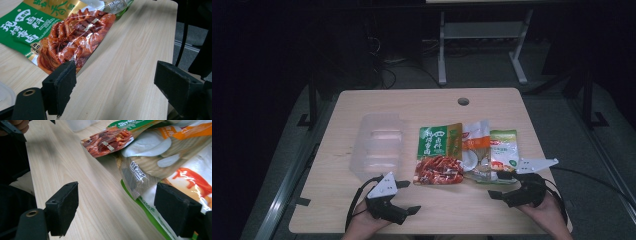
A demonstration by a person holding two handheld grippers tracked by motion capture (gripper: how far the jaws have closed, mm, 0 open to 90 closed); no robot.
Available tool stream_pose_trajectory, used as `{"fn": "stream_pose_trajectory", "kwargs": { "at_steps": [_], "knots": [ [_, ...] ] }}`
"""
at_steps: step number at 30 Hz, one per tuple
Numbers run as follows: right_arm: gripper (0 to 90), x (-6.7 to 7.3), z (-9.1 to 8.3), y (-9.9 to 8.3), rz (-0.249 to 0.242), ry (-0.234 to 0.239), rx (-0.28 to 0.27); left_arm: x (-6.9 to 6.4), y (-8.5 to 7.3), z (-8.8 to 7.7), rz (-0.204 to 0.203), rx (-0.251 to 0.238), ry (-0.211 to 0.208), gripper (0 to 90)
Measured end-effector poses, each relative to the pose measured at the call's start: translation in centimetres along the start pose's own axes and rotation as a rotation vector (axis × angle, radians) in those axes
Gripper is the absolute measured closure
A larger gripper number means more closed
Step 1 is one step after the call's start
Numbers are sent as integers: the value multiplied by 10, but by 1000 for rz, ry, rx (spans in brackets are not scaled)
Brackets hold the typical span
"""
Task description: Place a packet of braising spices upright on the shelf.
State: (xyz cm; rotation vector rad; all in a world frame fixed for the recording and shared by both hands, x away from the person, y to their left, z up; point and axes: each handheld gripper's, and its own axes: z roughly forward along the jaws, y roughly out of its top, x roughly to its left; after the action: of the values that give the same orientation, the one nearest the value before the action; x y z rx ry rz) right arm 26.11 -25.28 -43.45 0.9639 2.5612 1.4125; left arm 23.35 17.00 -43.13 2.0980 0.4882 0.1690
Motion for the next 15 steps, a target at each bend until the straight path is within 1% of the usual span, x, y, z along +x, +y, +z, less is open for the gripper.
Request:
{"fn": "stream_pose_trajectory", "kwargs": {
  "at_steps": [2, 4, 7, 10, 15],
  "knots": [
    [188, 0, 1, 0, -2, 0, 3, 1, 0, 1, -2, -4, 0, 181],
    [183, 0, 3, 1, 2, 1, 7, 1, 1, 2, 3, 1, 6, 184],
    [181, 0, 4, 5, -7, -3, 4, 2, 1, 4, -3, -1, 10, 186],
    [178, 1, 6, 8, -9, 6, 1, 2, 1, 4, -5, -3, 14, 194],
    [176, 0, 8, 18, 6, 9, -3, 4, 1, 4, -3, 4, 28, 194]
  ]
}}
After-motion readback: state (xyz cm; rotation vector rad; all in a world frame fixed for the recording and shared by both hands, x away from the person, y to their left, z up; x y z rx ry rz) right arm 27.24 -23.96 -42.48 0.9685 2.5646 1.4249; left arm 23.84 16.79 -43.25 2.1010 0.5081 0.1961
